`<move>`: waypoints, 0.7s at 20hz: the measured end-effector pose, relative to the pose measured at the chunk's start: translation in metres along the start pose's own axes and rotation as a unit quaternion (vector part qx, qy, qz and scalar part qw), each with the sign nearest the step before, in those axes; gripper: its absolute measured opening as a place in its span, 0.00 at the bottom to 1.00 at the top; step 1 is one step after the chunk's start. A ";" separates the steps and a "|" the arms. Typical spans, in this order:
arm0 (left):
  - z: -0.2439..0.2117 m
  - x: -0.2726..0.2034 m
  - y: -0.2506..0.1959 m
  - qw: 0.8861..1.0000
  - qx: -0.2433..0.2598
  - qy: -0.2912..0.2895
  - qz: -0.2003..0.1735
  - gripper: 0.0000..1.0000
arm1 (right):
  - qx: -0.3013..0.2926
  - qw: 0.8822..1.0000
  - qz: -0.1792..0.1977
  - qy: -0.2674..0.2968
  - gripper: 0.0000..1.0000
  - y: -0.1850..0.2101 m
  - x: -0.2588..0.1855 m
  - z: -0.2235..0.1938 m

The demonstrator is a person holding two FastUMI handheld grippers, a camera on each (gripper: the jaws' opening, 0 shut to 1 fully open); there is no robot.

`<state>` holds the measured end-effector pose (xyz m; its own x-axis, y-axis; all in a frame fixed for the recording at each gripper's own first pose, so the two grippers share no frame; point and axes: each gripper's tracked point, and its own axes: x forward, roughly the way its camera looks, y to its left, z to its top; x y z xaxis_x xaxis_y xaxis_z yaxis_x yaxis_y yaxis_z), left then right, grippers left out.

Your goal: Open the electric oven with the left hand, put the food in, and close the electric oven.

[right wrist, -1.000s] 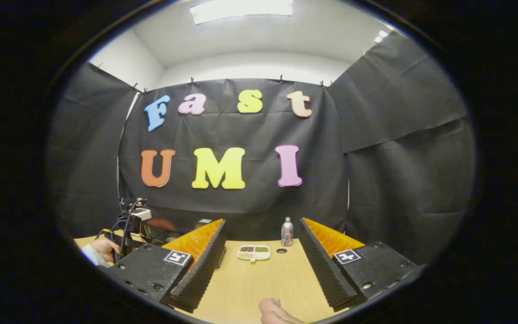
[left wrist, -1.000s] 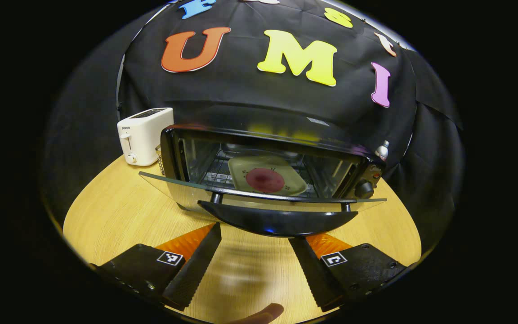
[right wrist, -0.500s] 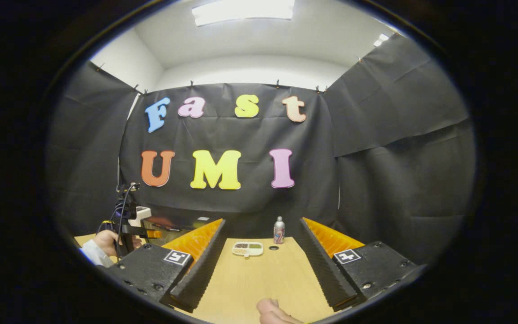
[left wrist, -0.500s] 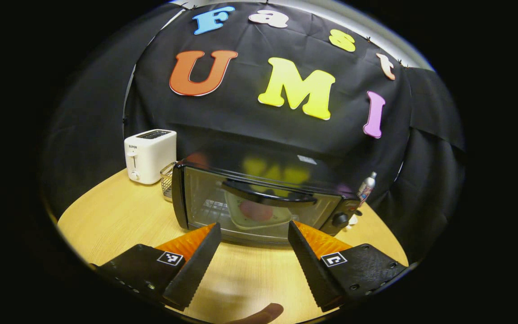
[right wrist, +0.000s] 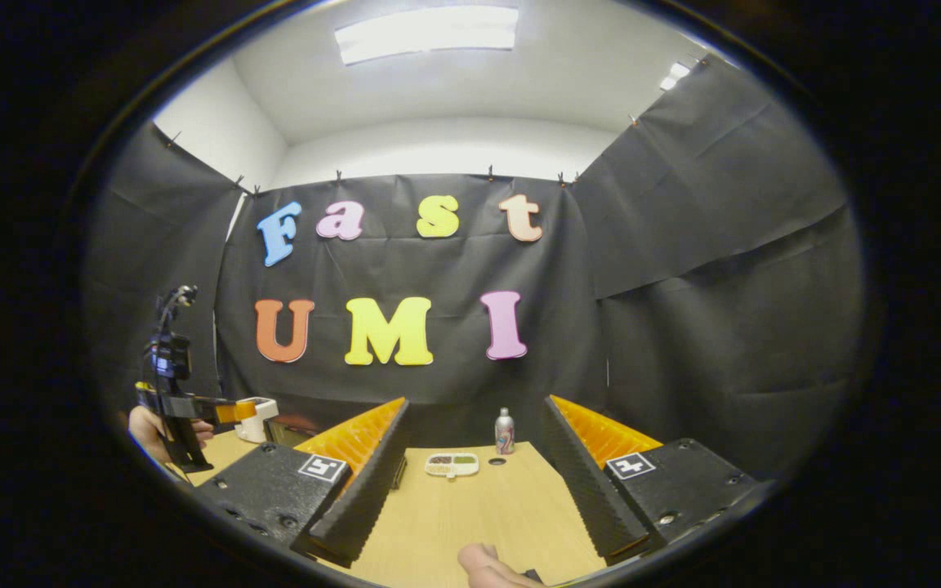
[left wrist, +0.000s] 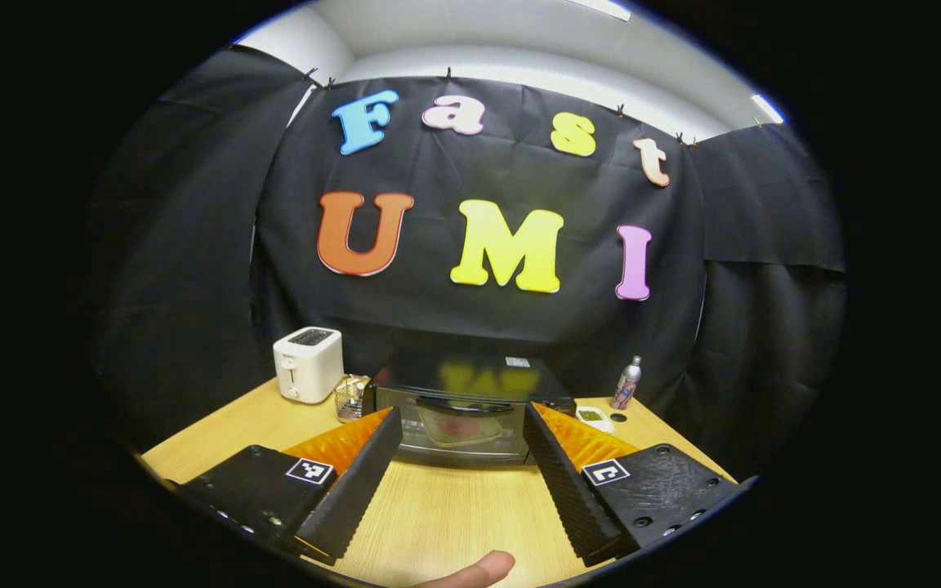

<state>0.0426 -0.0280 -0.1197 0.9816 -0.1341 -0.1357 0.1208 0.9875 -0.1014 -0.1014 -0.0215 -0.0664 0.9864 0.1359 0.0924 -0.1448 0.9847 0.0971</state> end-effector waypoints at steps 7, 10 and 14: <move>0.014 -0.094 -0.011 0.996 0.054 -0.056 0.034 0.94 | 0.008 1.000 0.006 0.007 0.96 0.000 -0.009 -0.005; 0.015 -0.109 -0.006 0.996 0.050 -0.064 0.045 0.94 | 0.010 1.000 0.004 0.003 0.96 -0.002 -0.011 -0.002; 0.017 -0.112 -0.015 0.996 0.050 -0.064 0.029 0.94 | 0.005 1.000 0.005 0.000 0.96 -0.001 -0.015 0.001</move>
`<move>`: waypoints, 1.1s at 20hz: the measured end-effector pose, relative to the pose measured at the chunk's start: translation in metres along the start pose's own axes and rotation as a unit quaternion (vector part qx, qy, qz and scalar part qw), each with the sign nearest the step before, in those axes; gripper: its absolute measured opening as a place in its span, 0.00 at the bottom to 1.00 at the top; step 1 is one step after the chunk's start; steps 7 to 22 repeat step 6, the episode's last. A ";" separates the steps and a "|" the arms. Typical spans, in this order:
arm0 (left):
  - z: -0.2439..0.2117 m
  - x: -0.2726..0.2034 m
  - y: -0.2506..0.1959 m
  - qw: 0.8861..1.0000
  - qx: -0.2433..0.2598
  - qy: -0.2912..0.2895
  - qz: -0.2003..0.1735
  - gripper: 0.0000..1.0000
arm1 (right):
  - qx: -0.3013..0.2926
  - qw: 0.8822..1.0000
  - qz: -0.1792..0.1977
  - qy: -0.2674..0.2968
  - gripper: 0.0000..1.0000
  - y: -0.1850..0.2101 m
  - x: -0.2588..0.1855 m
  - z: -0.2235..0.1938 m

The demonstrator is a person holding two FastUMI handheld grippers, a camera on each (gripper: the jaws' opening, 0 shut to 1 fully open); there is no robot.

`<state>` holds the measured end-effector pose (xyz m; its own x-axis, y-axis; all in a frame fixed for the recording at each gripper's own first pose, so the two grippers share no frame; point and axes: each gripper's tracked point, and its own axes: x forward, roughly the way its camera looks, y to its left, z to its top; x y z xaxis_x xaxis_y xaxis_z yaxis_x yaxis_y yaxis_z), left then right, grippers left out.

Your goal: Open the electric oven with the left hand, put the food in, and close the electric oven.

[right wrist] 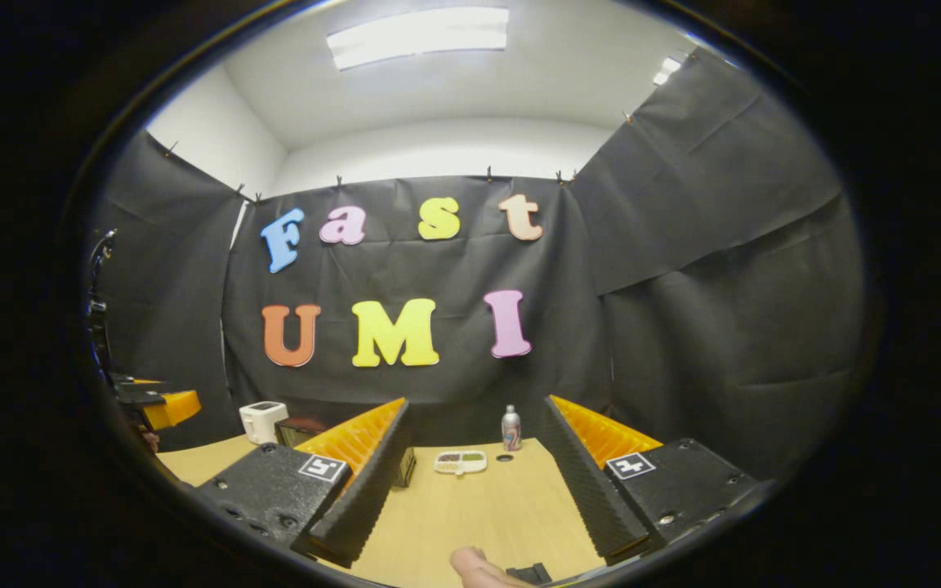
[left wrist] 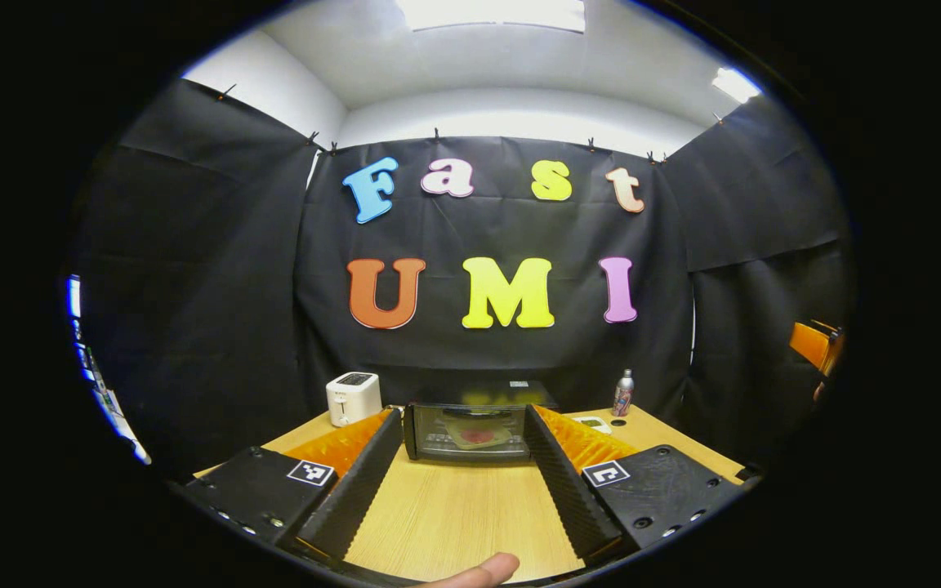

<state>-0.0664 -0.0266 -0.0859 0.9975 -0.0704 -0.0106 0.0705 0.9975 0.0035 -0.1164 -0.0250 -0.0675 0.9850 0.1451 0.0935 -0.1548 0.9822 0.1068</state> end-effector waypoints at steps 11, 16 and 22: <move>0.005 -0.004 -0.004 1.000 0.017 -0.008 0.001 0.94 | -0.002 1.000 0.004 0.000 0.96 0.002 0.000 -0.002; 0.005 -0.004 -0.004 1.000 0.017 -0.008 0.001 0.94 | -0.002 1.000 0.004 0.000 0.96 0.002 0.000 -0.002; 0.005 -0.004 -0.004 1.000 0.017 -0.008 0.001 0.94 | -0.002 1.000 0.004 0.000 0.96 0.002 0.000 -0.002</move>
